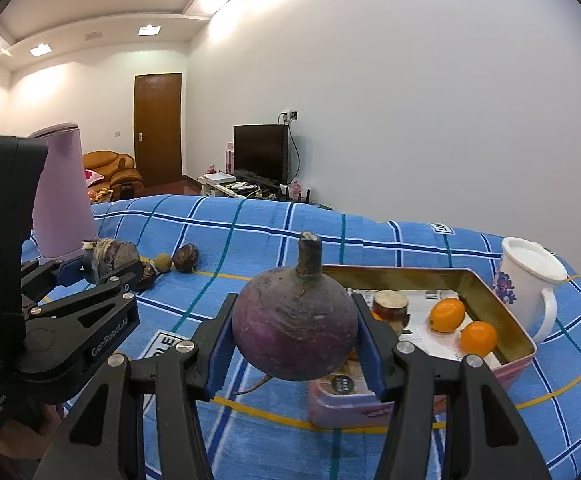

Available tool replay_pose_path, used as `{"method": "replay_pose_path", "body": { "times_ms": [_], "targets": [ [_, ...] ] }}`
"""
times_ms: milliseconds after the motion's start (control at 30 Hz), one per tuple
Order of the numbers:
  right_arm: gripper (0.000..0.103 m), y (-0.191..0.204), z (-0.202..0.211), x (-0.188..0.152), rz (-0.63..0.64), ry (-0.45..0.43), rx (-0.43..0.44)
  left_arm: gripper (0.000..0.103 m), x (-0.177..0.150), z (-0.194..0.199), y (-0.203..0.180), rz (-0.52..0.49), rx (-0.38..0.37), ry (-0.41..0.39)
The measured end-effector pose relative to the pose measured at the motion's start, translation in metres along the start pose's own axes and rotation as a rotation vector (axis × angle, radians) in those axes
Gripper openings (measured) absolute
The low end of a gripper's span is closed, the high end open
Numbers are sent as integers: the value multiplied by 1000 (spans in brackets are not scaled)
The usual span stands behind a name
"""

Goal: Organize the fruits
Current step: 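Carry the held turnip and taro chunk over the pink tin tray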

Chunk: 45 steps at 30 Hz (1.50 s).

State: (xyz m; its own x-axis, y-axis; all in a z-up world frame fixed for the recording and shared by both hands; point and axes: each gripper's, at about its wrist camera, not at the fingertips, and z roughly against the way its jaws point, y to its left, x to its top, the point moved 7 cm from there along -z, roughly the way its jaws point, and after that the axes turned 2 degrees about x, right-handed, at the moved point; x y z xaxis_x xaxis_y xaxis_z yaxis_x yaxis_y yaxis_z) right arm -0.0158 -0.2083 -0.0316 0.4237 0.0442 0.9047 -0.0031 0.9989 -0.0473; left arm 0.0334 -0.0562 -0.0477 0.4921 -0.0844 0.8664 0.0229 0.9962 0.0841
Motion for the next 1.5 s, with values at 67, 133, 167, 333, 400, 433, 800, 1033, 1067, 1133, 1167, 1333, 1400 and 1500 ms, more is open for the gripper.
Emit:
{"method": "replay_pose_path", "body": {
  "times_ms": [67,133,167,333,400,433,800,1033,1067,1133,1167,1333,1400,1500],
  "targets": [
    [56,-5,1,0,-5,-1,-3,42,1,1,-4,-1,-2,-3],
    [56,-9,2,0,-11,-1,-3,42,1,2,-7,-5,-6,-3],
    [56,-11,2,0,-13,-1,-3,42,1,2,-10,-7,-8,-3],
    [56,-19,7,1,-18,-12,-5,42,1,5,-19,-13,-21,-3],
    [56,-22,9,2,-19,-19,-9,42,2,7,-24,-20,-28,-7],
    [56,-25,10,2,-19,-23,-10,42,2,8,-26,-23,-30,-7],
    [56,-57,20,8,-60,-52,-43,42,4,14,-49,-38,-58,-12],
    [56,-93,23,7,-101,-54,-94,42,9,18,-72,-49,-125,-21],
    [56,-100,24,7,-108,-56,-104,42,10,19,-76,-57,-132,-27],
    [56,-110,26,9,-122,-62,-122,42,13,22,-84,-66,-148,-42],
    [56,-118,28,9,-132,-67,-133,42,15,23,-87,-70,-154,-46],
    [55,-148,34,8,-170,-77,-187,42,16,22,-108,-85,-198,-29],
    [55,-158,36,7,-177,-76,-210,42,16,22,-117,-91,-211,-25],
    [55,-173,39,5,-188,-73,-240,42,14,23,-135,-106,-250,-14]
  ]
}}
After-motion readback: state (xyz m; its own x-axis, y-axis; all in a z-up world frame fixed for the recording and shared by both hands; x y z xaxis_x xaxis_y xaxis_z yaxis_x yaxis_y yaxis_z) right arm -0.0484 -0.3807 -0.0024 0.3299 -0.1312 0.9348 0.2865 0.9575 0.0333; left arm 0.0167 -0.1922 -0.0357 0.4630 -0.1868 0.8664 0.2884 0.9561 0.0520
